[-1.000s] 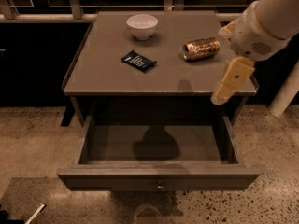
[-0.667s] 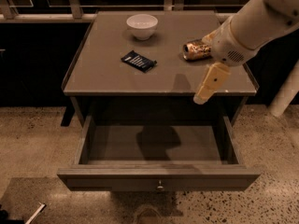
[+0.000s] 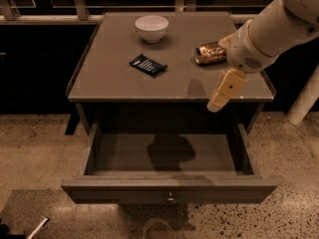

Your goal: Place rxbar blueberry into top drawer

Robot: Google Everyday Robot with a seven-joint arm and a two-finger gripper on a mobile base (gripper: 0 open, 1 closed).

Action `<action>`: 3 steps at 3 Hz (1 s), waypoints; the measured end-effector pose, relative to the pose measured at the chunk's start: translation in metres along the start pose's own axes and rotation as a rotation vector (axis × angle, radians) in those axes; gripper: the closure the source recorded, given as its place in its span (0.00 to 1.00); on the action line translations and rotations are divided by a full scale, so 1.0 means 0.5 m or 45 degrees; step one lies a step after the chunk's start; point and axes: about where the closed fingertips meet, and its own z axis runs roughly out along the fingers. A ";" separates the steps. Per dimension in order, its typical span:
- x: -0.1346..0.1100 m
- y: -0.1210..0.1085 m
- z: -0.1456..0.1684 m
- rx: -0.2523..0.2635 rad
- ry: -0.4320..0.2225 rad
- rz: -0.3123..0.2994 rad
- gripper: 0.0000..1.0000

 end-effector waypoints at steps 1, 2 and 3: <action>0.002 -0.010 0.041 0.032 -0.098 0.038 0.00; -0.024 -0.047 0.105 0.046 -0.214 0.058 0.00; -0.060 -0.088 0.160 0.036 -0.278 0.044 0.00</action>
Offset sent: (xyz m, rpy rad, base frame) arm 0.0876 0.0412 -0.0514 0.2803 -0.1021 0.0084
